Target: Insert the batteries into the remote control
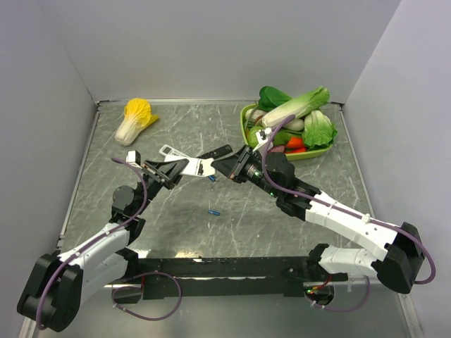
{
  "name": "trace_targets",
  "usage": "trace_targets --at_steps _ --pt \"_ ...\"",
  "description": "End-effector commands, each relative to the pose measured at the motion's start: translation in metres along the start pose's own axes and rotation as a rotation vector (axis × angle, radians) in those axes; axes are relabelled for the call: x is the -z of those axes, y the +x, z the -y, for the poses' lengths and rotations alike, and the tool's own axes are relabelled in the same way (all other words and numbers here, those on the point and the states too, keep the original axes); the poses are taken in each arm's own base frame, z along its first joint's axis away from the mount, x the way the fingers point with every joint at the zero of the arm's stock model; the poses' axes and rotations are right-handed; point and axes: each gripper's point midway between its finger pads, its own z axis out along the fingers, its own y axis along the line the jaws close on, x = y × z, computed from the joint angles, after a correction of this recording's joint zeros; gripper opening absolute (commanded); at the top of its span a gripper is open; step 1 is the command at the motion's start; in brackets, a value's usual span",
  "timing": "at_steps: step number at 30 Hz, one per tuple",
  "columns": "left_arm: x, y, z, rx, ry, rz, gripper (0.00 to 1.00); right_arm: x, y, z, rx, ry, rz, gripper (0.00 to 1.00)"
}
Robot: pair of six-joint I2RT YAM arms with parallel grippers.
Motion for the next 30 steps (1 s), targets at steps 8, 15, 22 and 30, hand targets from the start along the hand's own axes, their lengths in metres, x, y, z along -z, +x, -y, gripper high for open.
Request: trace_targets --at_steps 8,15,22,30 --pt "-0.002 0.013 0.047 0.001 0.161 -0.052 0.14 -0.009 -0.005 0.019 -0.052 0.102 0.022 0.00" --pt "-0.003 0.013 0.049 -0.002 0.174 -0.039 0.15 -0.007 -0.003 0.024 -0.083 0.170 0.030 0.00" --pt "-0.001 0.010 0.055 0.033 0.207 -0.018 0.15 -0.003 -0.001 0.027 -0.052 0.173 0.074 0.00" --pt "0.000 0.009 0.062 0.031 0.236 -0.006 0.15 0.001 0.008 0.035 -0.079 0.227 0.048 0.00"
